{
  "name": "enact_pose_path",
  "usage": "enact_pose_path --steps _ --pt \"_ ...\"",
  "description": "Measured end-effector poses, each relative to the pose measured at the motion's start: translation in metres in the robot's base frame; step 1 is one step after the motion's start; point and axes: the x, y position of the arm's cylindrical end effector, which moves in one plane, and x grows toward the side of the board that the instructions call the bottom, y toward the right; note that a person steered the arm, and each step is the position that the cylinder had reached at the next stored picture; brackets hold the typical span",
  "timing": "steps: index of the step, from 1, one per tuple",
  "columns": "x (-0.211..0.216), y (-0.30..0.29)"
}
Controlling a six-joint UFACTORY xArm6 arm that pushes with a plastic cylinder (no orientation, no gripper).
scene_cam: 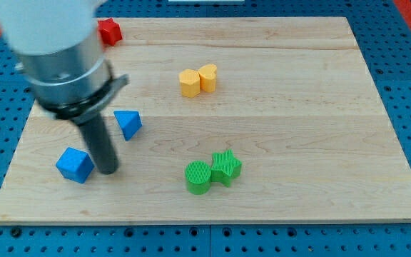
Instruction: Push the triangle to the bottom left
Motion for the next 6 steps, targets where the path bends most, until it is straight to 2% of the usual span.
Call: enact_pose_path --steps 1,2,3,4,5,6 --pt "-0.009 -0.037" --pt "-0.018 0.04" --pt "-0.055 0.099" --pt "-0.098 0.054" --pt "-0.085 -0.052" --pt "-0.076 -0.039"
